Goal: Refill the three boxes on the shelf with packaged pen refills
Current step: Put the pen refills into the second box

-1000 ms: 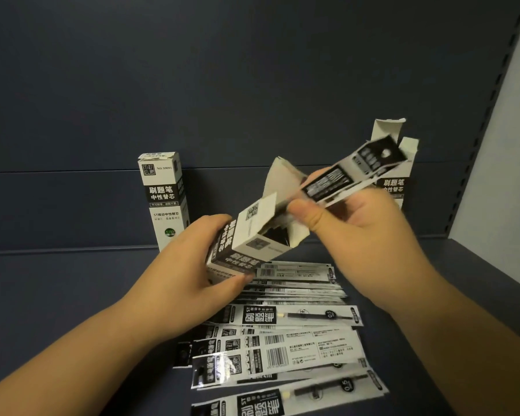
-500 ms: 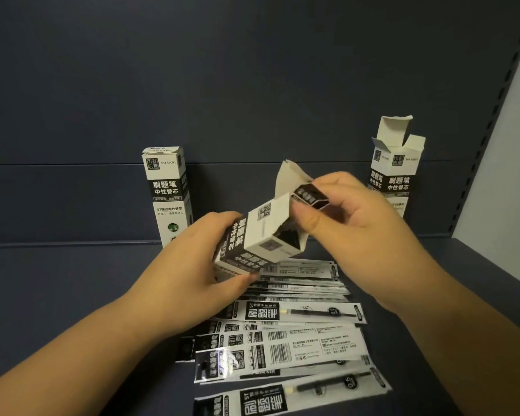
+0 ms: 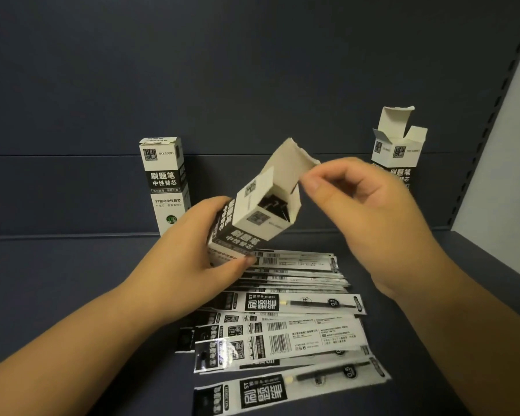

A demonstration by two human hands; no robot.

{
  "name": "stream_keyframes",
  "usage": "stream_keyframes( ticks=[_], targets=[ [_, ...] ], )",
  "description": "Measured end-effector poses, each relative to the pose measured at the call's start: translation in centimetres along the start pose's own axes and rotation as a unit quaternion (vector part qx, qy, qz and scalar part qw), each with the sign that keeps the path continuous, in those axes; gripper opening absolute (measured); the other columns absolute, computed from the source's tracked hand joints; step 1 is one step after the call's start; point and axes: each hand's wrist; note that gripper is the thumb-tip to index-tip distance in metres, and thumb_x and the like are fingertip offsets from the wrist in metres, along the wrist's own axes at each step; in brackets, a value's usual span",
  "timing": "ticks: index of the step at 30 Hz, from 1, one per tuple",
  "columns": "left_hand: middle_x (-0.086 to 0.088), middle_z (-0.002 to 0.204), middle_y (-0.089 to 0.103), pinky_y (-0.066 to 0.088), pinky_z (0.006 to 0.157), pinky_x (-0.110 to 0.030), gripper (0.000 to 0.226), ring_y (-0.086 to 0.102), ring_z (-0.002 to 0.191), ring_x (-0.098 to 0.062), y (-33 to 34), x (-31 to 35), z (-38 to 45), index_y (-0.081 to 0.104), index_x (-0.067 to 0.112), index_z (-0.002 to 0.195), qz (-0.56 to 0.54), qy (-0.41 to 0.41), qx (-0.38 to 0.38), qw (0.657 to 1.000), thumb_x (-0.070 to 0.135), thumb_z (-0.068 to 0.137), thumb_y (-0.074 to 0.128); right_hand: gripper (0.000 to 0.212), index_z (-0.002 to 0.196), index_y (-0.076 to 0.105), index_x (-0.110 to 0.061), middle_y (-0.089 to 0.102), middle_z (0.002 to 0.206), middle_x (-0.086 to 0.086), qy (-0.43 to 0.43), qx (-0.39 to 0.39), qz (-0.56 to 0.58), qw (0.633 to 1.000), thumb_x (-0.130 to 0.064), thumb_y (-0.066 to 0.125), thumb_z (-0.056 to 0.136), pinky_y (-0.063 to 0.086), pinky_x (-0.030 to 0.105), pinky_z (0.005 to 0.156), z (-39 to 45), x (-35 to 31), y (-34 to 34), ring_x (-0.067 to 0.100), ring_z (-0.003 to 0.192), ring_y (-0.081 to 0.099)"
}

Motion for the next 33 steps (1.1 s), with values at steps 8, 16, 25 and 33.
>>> stream_keyframes(
  ticks=[8, 16, 25, 33],
  targets=[
    [0.038, 0.115, 0.053, 0.049, 0.077, -0.007, 0.064, 0.055, 0.106, 0.016, -0.1, 0.2, 0.1, 0.036, 0.06, 0.119, -0.04, -0.028, 0.026, 0.998, 0.043, 0.075, 0.079, 0.009, 0.096, 0.071, -0.032, 0.063, 0.076, -0.019, 0.043, -0.073, -0.152, 0.985, -0.028, 0.064, 0.096, 0.048, 0.017, 0.066, 0.5, 2.5, -0.1, -0.002, 0.065, 0.055],
    [0.03, 0.112, 0.056, 0.047, 0.073, -0.004, 0.064, 0.056, 0.102, 0.017, -0.1, -0.1, 0.2, 0.034, 0.056, 0.119, -0.049, -0.051, 0.049, 0.996, 0.039, 0.077, 0.079, 0.032, 0.124, 0.067, -0.035, 0.06, 0.113, -0.017, 0.034, -0.323, -0.358, 0.875, -0.049, 0.061, 0.095, 0.05, 0.03, 0.096, -0.1, 3.4, 0.5, 0.0, 0.105, 0.057],
    [0.034, 0.111, 0.054, 0.05, 0.078, -0.015, 0.066, 0.056, 0.103, 0.015, -0.4, -0.7, 0.3, 0.033, 0.053, 0.124, -0.043, -0.066, 0.057, 0.995, 0.043, 0.077, 0.078, 0.045, 0.123, 0.066, -0.04, 0.056, 0.112, -0.021, 0.01, -0.422, -0.357, 0.833, -0.062, 0.069, 0.084, 0.046, 0.018, 0.092, -0.4, 1.7, 0.2, -0.006, 0.105, 0.053],
    [0.032, 0.112, 0.056, 0.052, 0.076, -0.015, 0.063, 0.06, 0.1, 0.011, -0.3, -0.6, 0.3, 0.032, 0.061, 0.117, -0.048, -0.069, 0.05, 0.995, 0.042, 0.077, 0.078, 0.029, 0.122, 0.067, -0.037, 0.056, 0.101, -0.02, -0.013, -0.413, -0.385, 0.825, -0.037, 0.06, 0.094, 0.046, 0.016, 0.08, -0.9, 2.0, 0.6, -0.002, 0.095, 0.055]
  ],
)
Point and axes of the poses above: each hand's wrist, its own z-axis towards the middle knuckle, its own y-axis out of the palm, x = y × z
